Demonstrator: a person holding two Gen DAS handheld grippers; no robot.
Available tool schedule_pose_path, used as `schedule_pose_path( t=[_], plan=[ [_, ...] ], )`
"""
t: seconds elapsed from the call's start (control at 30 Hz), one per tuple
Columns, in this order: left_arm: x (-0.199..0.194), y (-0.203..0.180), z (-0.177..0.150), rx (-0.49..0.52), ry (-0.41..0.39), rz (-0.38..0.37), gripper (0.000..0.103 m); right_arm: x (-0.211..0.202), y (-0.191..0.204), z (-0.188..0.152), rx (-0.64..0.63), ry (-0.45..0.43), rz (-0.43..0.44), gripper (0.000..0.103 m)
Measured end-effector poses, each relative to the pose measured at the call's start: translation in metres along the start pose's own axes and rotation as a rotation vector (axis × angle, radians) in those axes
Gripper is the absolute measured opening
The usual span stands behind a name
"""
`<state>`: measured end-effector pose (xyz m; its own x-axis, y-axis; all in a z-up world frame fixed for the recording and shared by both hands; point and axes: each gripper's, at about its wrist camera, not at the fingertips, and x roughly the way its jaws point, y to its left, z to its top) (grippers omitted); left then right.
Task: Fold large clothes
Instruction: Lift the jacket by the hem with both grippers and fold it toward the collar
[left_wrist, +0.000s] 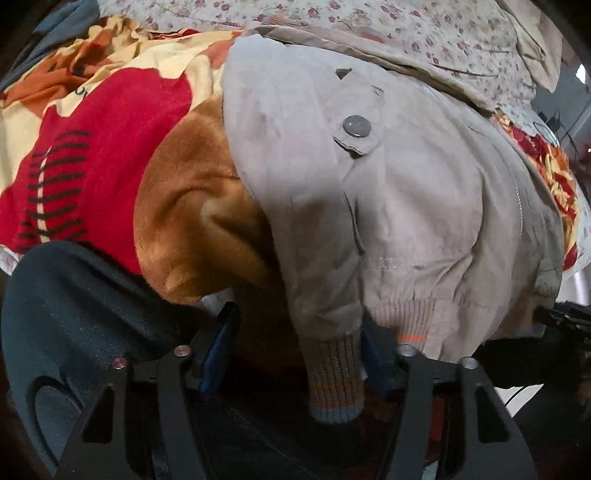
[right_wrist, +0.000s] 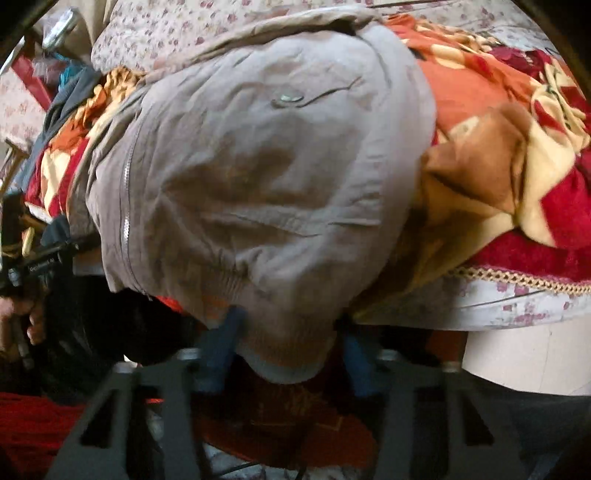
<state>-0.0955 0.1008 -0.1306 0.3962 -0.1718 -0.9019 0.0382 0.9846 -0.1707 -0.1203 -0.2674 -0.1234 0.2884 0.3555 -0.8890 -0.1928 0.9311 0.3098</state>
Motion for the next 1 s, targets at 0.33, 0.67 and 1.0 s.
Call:
schedule_pose_path(
  t=[0.33, 0.67, 1.0],
  plan=[
    [-0.036, 0.006, -0.016, -0.027, -0.077, -0.08, 0.024, -0.058, -0.005, -0.012, 0.024, -0.117, 0.098, 0.01],
    [-0.023, 0.01, -0.013, -0.075, -0.02, -0.112, 0.058, -0.099, -0.011, -0.009, 0.027, -0.303, 0.225, 0.009],
    [-0.089, -0.004, -0.018, 0.042, -0.168, -0.176, 0.004, -0.113, 0.002, -0.006, -0.005, -0.39, 0.181, 0.009]
  ],
)
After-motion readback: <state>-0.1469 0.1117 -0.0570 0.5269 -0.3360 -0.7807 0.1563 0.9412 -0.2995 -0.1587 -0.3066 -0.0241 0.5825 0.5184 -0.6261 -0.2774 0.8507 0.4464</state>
